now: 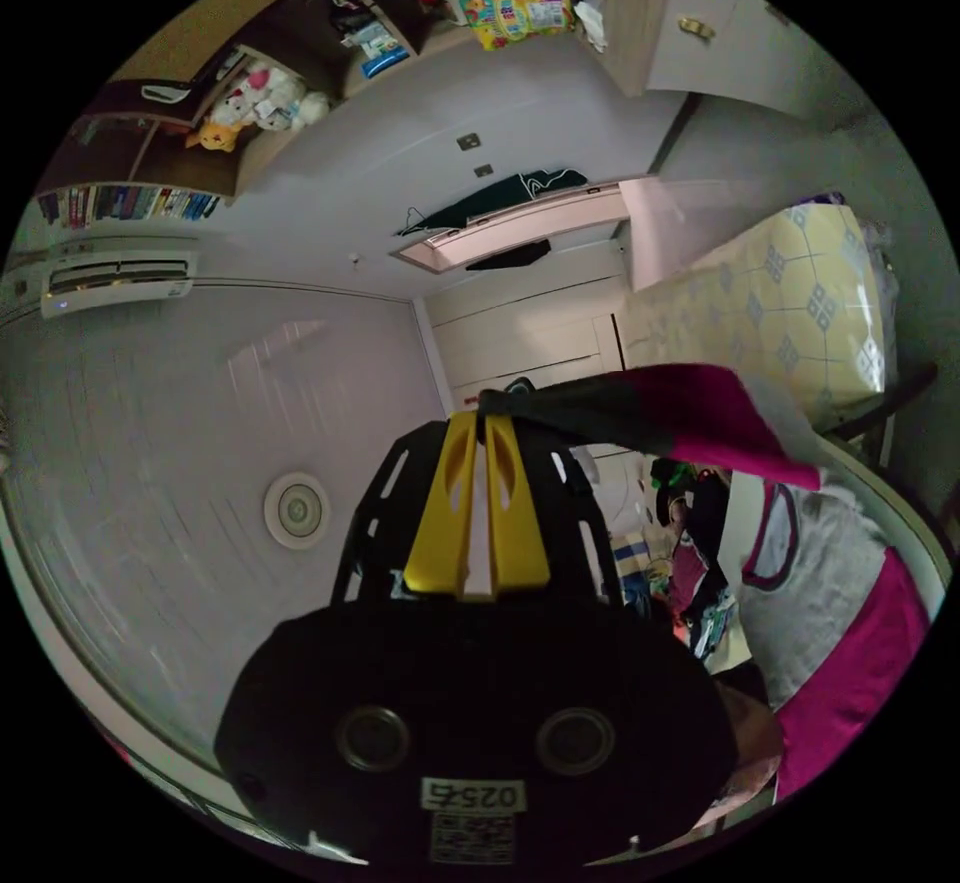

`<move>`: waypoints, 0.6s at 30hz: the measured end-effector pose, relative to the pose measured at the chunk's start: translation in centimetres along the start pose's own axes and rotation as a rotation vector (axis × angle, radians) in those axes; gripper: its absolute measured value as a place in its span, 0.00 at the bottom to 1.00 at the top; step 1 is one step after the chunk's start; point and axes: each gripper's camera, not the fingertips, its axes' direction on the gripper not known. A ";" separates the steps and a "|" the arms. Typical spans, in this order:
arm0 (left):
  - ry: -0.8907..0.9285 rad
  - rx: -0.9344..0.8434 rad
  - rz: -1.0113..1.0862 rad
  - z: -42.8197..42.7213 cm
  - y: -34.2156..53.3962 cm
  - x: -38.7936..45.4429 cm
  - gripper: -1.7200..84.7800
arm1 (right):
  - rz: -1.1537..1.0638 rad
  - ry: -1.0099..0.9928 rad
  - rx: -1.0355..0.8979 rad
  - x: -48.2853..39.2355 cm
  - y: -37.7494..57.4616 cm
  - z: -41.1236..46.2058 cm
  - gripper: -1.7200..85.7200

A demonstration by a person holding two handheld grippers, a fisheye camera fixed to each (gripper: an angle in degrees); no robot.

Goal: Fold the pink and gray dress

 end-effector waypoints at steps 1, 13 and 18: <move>0.010 -0.005 0.009 0.0 -0.1 0.3 0.01 | 0.002 -0.011 -0.011 0.2 0.0 0.1 0.01; -0.003 -0.194 -0.160 -0.6 19.9 1.4 0.01 | 0.097 0.130 -0.162 11.0 12.8 3.8 0.01; -0.106 -0.262 -0.457 -0.1 33.2 -3.8 0.01 | 0.238 0.311 -0.096 20.8 20.7 4.0 0.01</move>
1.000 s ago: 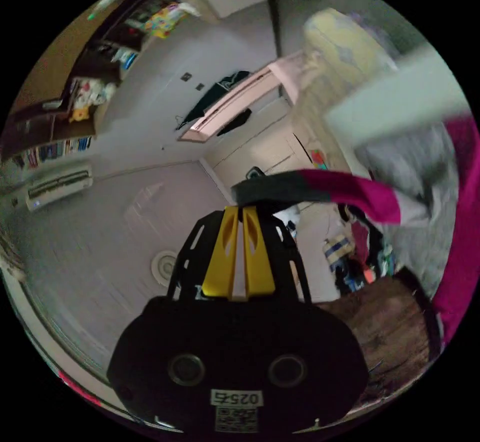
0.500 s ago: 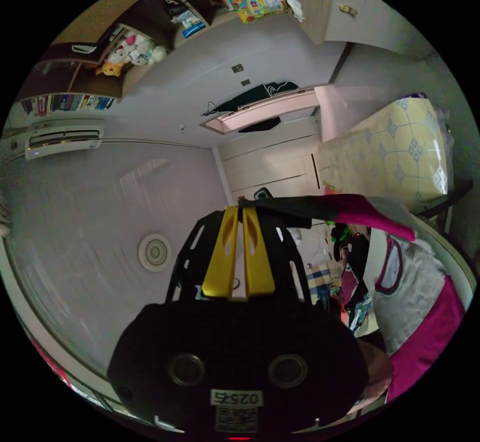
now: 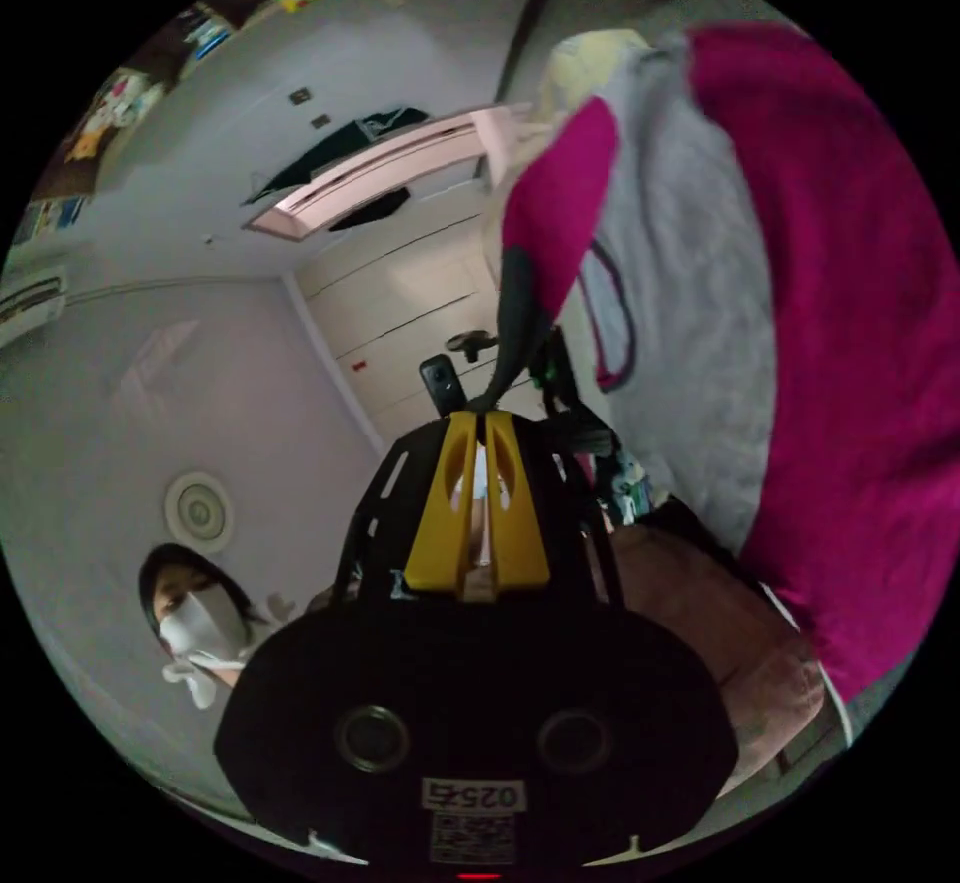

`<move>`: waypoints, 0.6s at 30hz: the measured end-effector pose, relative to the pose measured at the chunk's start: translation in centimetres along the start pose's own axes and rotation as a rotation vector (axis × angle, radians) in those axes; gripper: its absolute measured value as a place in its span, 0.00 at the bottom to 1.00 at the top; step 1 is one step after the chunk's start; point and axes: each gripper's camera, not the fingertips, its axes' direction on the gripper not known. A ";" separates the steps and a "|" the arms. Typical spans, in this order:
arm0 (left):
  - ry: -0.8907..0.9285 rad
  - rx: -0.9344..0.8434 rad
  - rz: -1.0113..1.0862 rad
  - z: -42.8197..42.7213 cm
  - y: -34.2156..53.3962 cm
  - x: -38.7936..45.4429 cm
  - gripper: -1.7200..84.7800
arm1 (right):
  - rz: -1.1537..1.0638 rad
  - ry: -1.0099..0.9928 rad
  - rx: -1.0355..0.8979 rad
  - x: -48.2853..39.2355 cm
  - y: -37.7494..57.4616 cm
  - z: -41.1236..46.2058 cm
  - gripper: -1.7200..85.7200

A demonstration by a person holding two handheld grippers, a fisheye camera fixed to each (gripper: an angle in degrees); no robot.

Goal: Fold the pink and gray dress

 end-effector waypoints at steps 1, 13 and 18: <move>0.029 0.011 -0.051 0.7 1.8 -2.4 0.01 | 0.051 0.013 0.004 2.6 1.0 1.1 0.01; 0.039 0.033 -0.106 2.6 9.6 -6.1 0.01 | 0.095 0.128 0.215 9.9 8.2 7.2 0.01; -0.057 0.048 -0.120 3.3 10.1 -8.3 0.01 | 0.051 0.173 0.273 11.4 8.2 8.1 0.01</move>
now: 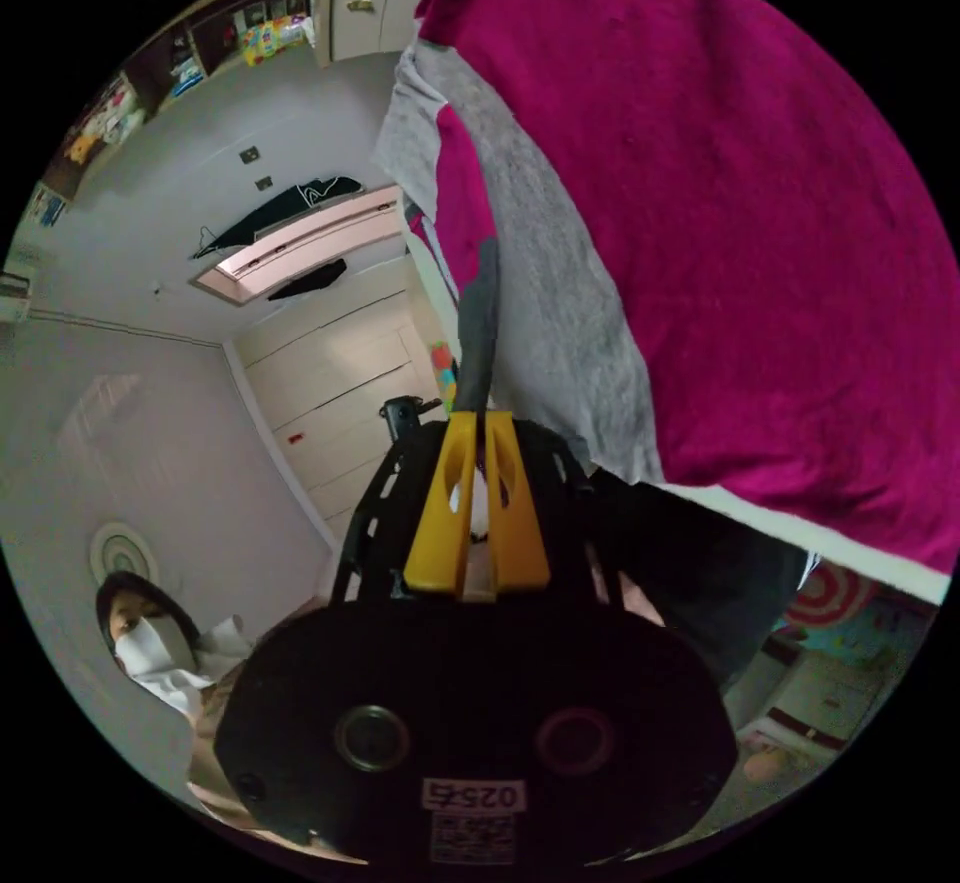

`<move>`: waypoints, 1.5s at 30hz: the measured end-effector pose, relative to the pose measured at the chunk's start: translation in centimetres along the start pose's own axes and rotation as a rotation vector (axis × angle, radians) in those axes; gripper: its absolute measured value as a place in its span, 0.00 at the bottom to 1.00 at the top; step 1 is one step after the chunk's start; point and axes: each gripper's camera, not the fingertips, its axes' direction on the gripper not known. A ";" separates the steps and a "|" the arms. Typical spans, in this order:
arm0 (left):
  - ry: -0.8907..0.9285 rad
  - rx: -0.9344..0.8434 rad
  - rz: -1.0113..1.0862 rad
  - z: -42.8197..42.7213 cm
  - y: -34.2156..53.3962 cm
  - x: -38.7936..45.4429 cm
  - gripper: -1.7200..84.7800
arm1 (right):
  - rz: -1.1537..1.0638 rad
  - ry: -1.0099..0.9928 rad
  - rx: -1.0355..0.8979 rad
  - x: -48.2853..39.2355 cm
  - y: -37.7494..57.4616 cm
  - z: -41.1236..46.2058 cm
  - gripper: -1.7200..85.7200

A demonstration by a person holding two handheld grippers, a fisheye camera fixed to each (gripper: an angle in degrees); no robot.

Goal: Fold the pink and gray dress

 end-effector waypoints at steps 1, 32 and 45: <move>-0.011 -0.004 -0.005 0.5 -0.1 -0.9 0.01 | 0.002 0.042 -0.003 0.8 -0.5 0.7 0.01; -0.272 -0.169 0.445 8.6 10.6 -12.8 0.02 | 0.023 -0.066 0.098 15.9 11.9 1.5 0.09; -0.591 -0.014 0.441 3.8 14.3 -10.4 0.19 | -0.224 0.135 -0.129 11.8 7.8 7.7 0.07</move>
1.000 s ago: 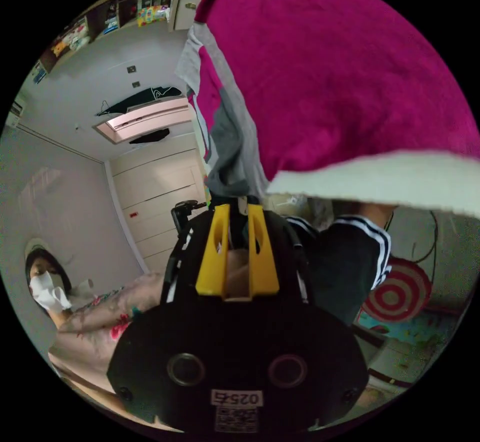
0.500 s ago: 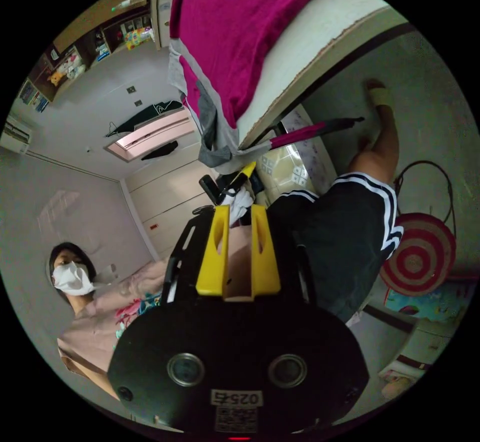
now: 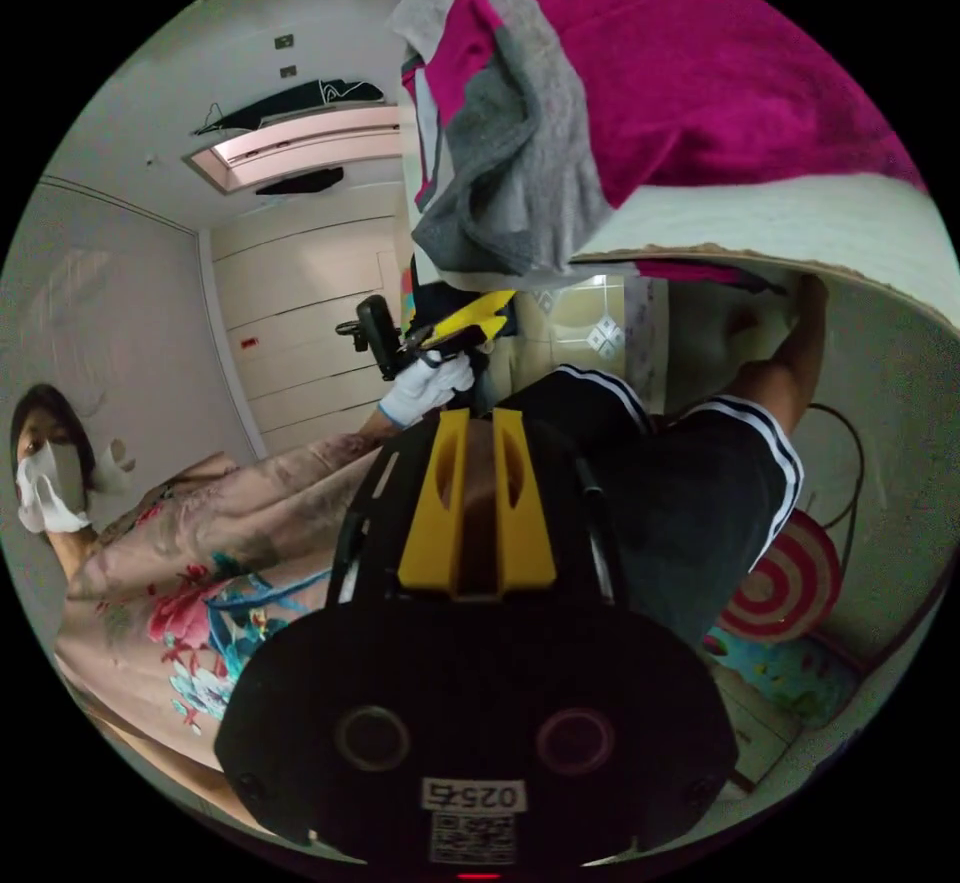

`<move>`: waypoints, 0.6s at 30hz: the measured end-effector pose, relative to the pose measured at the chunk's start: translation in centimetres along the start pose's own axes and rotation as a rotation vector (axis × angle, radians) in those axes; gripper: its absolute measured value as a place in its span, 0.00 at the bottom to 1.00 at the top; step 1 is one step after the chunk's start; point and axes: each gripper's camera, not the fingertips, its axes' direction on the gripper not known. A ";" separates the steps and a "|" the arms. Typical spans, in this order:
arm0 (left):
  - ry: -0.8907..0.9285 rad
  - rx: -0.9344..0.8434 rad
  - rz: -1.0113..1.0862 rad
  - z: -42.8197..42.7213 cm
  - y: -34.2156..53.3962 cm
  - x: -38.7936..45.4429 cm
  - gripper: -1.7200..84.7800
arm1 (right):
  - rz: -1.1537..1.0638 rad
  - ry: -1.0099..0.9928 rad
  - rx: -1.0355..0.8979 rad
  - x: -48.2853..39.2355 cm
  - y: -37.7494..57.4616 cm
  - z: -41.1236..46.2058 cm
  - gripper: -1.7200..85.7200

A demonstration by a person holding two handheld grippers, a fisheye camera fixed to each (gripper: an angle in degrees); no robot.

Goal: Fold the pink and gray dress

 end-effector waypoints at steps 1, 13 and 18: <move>0.078 0.027 -0.017 0.3 -0.3 -0.4 0.18 | 0.001 -0.004 0.000 0.1 0.2 0.1 0.07; 0.478 -0.016 0.019 0.6 -3.4 0.6 0.01 | 0.088 -0.045 0.073 3.9 2.2 -2.5 0.06; 0.658 0.210 0.042 -7.4 -5.0 2.1 0.01 | -0.019 -0.115 0.071 2.9 2.1 -3.1 0.10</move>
